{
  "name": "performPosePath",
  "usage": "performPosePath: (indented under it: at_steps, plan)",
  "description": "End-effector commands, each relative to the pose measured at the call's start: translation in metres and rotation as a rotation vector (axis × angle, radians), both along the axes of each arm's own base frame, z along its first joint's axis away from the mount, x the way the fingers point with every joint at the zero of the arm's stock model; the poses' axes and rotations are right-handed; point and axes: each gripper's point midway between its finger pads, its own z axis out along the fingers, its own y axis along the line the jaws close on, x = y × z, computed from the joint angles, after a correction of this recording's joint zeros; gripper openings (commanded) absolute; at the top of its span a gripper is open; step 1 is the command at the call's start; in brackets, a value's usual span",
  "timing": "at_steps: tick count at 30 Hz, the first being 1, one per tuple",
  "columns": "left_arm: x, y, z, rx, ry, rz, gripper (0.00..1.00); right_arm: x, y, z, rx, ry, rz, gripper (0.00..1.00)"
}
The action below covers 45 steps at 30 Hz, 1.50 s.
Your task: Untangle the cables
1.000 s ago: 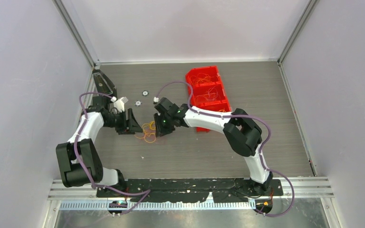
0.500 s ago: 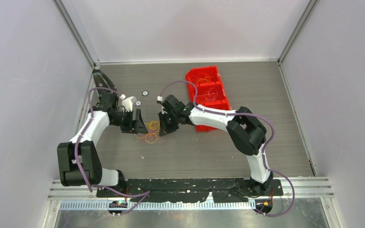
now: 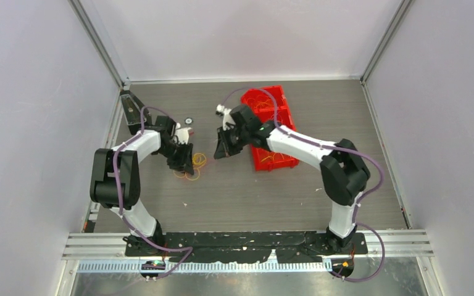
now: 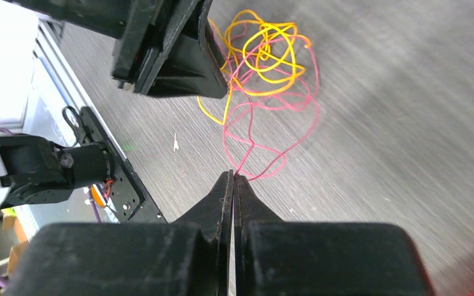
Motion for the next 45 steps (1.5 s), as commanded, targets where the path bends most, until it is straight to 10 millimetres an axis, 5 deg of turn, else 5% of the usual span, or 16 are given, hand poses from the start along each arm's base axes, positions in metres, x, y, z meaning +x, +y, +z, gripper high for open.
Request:
performPosePath:
  at_steps: [1, 7, 10, 19, 27, 31, 35, 45]
  plan:
    - [0.018, 0.017, 0.011, 0.112, -0.061, -0.020, 0.28, 0.019, -0.025, 0.083, 0.101, -0.206, -0.008, 0.05]
    - [0.003, 0.036, 0.008, 0.176, -0.029, -0.029, 0.06, 0.036, -0.063, 0.145, 0.152, -0.350, -0.069, 0.05]
    - [0.002, 0.043, 0.008, 0.186, -0.022, -0.022, 0.00, 0.040, -0.078, 0.193, 0.232, -0.427, -0.089, 0.05]
    - [0.001, 0.065, 0.001, 0.231, 0.007, 0.038, 0.00, 0.077, -0.144, 0.338, 0.345, -0.762, -0.325, 0.05]
    - [-0.003, 0.086, 0.000, 0.259, 0.018, 0.074, 0.00, 0.085, -0.190, 0.429, 0.401, -1.009, -0.456, 0.05]
    - [0.000, 0.085, 0.004, 0.235, 0.014, 0.078, 0.00, 0.097, -0.204, 0.444, 0.374, -1.083, -0.494, 0.05]
    - [0.004, 0.079, 0.010, 0.196, 0.006, 0.080, 0.00, 0.120, -0.211, 0.435, 0.345, -1.079, -0.508, 0.05]
    - [0.005, 0.058, 0.021, 0.075, -0.049, 0.075, 0.00, 0.169, -0.190, 0.352, 0.290, -0.905, -0.429, 0.05]
